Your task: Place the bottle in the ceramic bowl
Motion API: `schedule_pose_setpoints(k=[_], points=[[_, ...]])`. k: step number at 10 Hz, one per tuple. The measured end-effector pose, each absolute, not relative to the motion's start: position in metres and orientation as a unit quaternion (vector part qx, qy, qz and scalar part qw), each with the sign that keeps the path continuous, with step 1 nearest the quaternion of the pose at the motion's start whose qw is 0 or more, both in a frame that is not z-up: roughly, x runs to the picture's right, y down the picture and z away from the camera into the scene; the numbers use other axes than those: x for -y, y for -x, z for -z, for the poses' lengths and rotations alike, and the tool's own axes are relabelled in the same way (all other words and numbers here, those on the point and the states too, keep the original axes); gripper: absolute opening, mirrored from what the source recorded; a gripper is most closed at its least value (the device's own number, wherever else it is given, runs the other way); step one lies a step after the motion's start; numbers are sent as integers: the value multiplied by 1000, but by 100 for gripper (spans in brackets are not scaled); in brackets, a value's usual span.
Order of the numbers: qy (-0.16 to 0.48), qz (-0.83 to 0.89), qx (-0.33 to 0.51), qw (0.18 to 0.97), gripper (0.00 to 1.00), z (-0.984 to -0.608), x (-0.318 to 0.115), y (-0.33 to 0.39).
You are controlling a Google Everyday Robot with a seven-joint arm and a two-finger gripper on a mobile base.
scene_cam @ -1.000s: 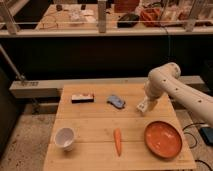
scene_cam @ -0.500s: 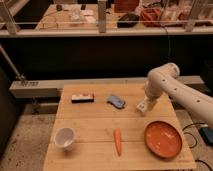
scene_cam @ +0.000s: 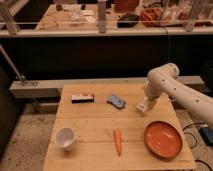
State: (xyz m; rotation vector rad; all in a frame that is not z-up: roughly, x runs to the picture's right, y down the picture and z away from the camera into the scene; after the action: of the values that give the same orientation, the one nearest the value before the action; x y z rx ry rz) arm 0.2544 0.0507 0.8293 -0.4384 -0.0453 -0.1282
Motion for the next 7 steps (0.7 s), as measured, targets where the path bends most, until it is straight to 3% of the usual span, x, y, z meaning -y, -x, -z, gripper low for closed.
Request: schedule_pose_setpoints(k=[7], points=[[217,70,28,973,80,-838,-51,-256]])
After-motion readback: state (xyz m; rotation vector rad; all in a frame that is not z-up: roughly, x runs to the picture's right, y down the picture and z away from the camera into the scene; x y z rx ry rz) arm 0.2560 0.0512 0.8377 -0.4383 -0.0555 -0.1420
